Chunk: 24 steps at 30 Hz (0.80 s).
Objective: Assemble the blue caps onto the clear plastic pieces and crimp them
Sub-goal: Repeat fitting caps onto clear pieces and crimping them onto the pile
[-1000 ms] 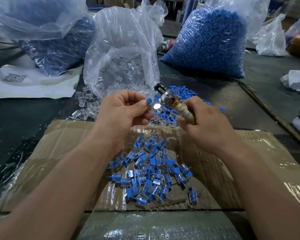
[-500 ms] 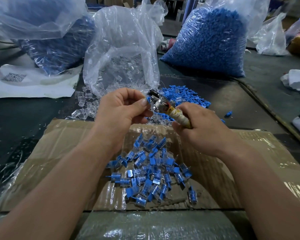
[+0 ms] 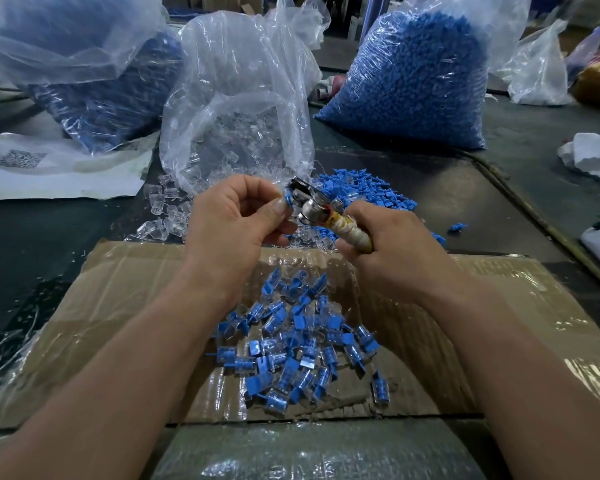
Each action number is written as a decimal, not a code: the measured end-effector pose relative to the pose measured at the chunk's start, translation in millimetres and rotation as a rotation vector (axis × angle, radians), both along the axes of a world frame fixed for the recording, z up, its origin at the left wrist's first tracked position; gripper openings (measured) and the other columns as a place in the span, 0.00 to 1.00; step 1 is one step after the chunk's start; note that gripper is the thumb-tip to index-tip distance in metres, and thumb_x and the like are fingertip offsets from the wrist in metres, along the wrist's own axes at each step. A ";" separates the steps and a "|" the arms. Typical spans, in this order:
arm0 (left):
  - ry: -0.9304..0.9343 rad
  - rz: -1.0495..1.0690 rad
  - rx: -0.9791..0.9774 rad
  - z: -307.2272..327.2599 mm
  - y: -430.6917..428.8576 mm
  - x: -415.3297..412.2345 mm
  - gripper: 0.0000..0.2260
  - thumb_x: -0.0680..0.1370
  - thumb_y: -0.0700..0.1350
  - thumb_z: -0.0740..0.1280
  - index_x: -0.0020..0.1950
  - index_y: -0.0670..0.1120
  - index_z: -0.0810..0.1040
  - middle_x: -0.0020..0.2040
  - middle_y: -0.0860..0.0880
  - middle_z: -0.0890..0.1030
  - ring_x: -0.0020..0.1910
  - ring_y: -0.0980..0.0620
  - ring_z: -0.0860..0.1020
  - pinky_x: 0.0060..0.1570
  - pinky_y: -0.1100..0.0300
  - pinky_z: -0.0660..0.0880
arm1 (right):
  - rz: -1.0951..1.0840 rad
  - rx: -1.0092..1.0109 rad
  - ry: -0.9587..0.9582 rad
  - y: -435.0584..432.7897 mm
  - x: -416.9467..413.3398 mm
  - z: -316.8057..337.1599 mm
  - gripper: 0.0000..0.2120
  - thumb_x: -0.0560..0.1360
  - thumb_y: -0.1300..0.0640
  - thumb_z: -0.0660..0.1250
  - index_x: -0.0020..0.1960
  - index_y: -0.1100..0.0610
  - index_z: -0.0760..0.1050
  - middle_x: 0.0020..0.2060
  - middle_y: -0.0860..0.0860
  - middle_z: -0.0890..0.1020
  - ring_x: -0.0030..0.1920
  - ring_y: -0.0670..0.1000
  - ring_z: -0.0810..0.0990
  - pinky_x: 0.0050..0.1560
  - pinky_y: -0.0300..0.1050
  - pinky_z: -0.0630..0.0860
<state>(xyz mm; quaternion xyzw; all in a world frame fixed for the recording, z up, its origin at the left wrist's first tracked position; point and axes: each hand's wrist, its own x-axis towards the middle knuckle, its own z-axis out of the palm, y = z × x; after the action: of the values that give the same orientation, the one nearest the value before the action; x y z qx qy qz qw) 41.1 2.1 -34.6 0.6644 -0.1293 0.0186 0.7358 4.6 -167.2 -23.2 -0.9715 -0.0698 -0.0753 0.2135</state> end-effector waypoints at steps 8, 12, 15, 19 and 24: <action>-0.044 0.033 0.048 1.3 -0.8 -2.4 0.10 0.74 0.31 0.64 0.39 0.45 0.75 0.32 0.51 0.79 0.30 0.56 0.80 0.31 0.65 0.77 | -0.028 -0.025 -0.014 2.3 1.4 -0.7 0.17 0.73 0.59 0.66 0.34 0.47 0.60 0.31 0.43 0.70 0.33 0.41 0.68 0.31 0.40 0.62; -0.050 0.048 0.051 2.3 -0.3 -2.8 0.10 0.74 0.31 0.64 0.39 0.45 0.75 0.33 0.51 0.79 0.30 0.56 0.80 0.31 0.65 0.77 | -0.034 -0.018 -0.035 3.8 1.3 -2.2 0.17 0.72 0.59 0.66 0.34 0.47 0.60 0.31 0.44 0.70 0.33 0.42 0.68 0.31 0.41 0.62; -0.050 0.058 0.061 1.8 0.0 -2.1 0.10 0.74 0.32 0.65 0.39 0.46 0.75 0.33 0.51 0.79 0.30 0.56 0.80 0.31 0.65 0.77 | -0.038 -0.023 -0.059 4.2 1.6 -3.7 0.16 0.72 0.59 0.67 0.35 0.47 0.61 0.31 0.44 0.70 0.33 0.45 0.69 0.32 0.41 0.63; -0.005 0.063 0.050 0.8 0.3 -1.2 0.09 0.74 0.32 0.65 0.39 0.45 0.75 0.32 0.51 0.80 0.30 0.55 0.80 0.31 0.64 0.77 | -0.020 -0.035 -0.072 4.7 2.1 -8.3 0.08 0.73 0.57 0.66 0.44 0.49 0.66 0.36 0.43 0.70 0.36 0.44 0.68 0.34 0.35 0.62; 0.041 0.108 0.027 5.9 5.3 0.1 0.07 0.73 0.34 0.67 0.39 0.45 0.77 0.29 0.53 0.80 0.28 0.57 0.79 0.27 0.67 0.75 | -0.027 -0.036 -0.018 -5.3 5.5 -9.7 0.08 0.73 0.59 0.65 0.47 0.49 0.67 0.38 0.44 0.70 0.39 0.45 0.68 0.36 0.36 0.62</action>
<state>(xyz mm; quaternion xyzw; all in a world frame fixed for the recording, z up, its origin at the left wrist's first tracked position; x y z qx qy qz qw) 41.2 7.4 -28.7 0.6805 -0.0783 0.0429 0.7273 10.2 -172.5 -32.9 -0.9754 -0.0599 -0.0857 0.1941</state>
